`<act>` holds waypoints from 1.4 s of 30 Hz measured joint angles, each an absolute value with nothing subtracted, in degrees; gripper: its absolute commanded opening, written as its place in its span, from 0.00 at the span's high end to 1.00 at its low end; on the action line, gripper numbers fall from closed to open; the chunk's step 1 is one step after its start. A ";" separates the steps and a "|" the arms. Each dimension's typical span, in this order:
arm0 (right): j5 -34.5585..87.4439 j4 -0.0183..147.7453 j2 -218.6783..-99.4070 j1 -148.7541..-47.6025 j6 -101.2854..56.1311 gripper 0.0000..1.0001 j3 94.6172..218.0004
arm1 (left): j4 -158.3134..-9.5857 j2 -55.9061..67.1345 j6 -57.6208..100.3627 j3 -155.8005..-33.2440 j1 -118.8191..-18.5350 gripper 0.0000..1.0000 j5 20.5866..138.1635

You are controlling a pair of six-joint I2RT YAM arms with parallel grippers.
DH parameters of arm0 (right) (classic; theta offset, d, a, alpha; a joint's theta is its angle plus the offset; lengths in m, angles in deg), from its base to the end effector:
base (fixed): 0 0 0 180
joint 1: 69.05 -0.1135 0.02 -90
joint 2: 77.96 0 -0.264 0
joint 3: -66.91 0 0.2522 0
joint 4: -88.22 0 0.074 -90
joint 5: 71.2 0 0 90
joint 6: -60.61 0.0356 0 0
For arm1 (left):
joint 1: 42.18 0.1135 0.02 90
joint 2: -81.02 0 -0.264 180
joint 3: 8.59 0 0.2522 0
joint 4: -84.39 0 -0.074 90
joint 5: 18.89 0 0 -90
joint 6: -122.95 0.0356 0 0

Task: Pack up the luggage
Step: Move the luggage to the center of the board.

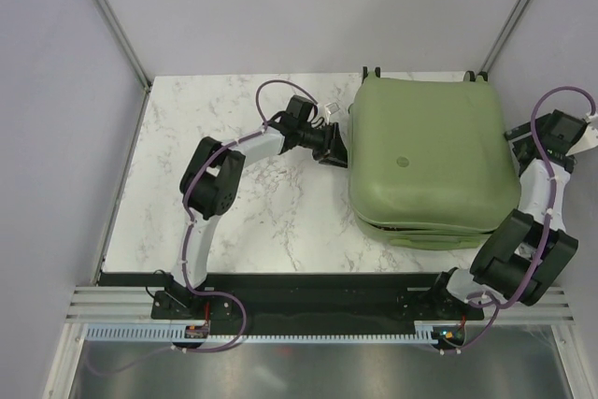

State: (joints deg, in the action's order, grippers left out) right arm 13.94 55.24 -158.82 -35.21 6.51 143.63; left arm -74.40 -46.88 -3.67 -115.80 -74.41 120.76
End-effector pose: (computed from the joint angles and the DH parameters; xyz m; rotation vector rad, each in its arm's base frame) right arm 0.2615 -0.1790 0.2899 1.3056 1.7918 -0.0742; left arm 0.4003 -0.2845 0.1679 0.4144 2.4845 -1.5636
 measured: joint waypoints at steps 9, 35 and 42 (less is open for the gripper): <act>16.19 57.25 -157.99 -35.40 8.32 0.14 140.62 | -78.82 -46.79 -7.93 -113.90 -73.47 0.94 123.97; 15.67 55.41 -179.59 -67.31 13.66 0.16 155.09 | -75.54 -38.31 -2.77 -102.58 -50.93 0.98 105.81; 17.96 53.53 -184.94 -75.62 11.19 0.14 160.35 | -70.38 -34.79 4.96 -102.67 -42.84 0.76 98.75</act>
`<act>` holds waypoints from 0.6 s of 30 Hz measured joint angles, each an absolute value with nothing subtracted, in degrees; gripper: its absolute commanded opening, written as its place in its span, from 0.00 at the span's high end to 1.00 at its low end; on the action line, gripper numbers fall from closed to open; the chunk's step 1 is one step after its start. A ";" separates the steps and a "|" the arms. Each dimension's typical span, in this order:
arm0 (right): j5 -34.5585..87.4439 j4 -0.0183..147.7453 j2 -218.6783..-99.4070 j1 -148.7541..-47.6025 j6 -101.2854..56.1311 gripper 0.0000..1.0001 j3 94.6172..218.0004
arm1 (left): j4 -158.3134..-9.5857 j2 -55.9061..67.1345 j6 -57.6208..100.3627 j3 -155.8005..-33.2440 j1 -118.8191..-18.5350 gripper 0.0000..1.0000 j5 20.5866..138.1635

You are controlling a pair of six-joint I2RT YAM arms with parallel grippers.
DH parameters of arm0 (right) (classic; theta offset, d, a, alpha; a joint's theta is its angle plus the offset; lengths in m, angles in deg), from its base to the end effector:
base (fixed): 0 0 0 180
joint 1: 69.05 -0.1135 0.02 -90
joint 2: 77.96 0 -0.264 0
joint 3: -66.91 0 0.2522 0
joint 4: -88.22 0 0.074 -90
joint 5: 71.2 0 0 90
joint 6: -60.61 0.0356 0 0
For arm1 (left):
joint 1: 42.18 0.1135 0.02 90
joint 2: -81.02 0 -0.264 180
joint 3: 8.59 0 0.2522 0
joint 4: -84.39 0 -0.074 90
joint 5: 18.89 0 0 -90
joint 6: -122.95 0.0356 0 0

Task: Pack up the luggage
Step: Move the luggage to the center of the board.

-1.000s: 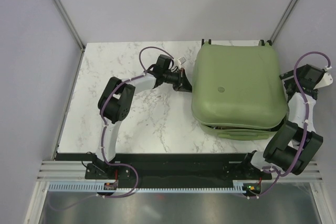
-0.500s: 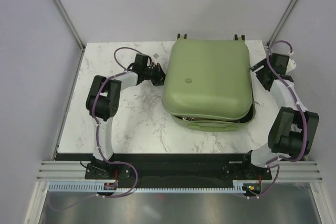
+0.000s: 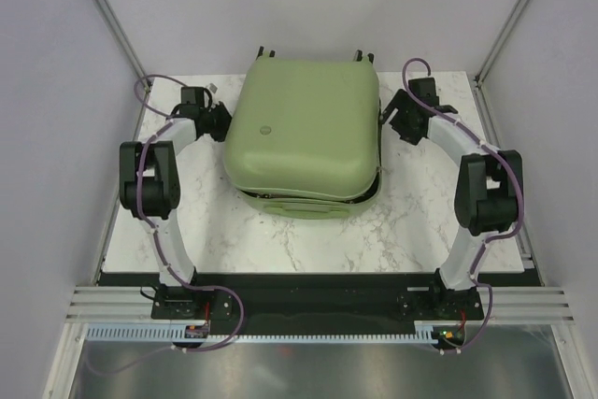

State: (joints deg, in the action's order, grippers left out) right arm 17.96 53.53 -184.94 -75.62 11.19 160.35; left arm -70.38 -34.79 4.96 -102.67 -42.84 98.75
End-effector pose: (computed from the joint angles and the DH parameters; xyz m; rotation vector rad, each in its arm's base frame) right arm 0.4126 0.0470 0.2252 0.7214 2.3354 0.3566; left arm 0.4410 -0.0216 0.1807 -0.3422 2.3968 -0.8095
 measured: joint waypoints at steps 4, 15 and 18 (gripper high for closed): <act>20.74 52.20 -183.89 -74.24 9.04 0.13 159.85 | -67.72 -33.41 6.76 -103.02 -42.71 0.54 95.01; 38.79 42.23 -170.76 -66.26 -11.87 0.11 152.97 | -60.57 -29.52 8.39 -105.99 -43.76 0.48 93.11; 43.23 41.44 -167.41 -66.07 -17.71 0.11 149.03 | -59.98 -29.39 8.39 -105.99 -43.92 0.47 93.18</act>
State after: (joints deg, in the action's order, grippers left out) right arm 43.23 41.44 -167.41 -66.07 -17.71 149.03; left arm -59.98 -29.39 8.39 -105.99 -43.92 93.18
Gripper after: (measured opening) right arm 0.887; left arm 0.519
